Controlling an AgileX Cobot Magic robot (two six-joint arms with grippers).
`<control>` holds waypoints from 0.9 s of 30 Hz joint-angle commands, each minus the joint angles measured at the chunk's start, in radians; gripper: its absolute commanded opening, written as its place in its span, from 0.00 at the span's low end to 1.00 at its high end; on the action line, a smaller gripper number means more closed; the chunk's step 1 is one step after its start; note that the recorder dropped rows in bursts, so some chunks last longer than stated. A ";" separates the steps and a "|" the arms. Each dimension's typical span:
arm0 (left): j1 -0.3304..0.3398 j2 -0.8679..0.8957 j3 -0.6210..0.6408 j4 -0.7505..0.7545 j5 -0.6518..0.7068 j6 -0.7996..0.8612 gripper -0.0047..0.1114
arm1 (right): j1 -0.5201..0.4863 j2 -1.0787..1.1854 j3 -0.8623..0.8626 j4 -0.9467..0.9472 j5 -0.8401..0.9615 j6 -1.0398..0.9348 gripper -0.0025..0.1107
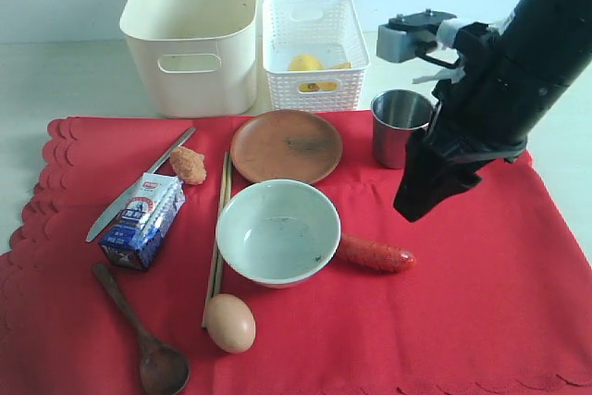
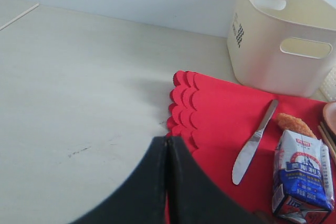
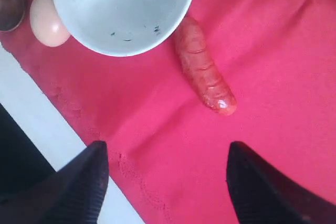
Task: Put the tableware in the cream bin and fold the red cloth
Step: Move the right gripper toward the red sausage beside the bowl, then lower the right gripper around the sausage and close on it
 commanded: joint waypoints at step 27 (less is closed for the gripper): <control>-0.007 -0.006 0.003 0.005 -0.005 0.003 0.04 | -0.004 0.094 0.235 0.290 -0.330 -1.005 0.57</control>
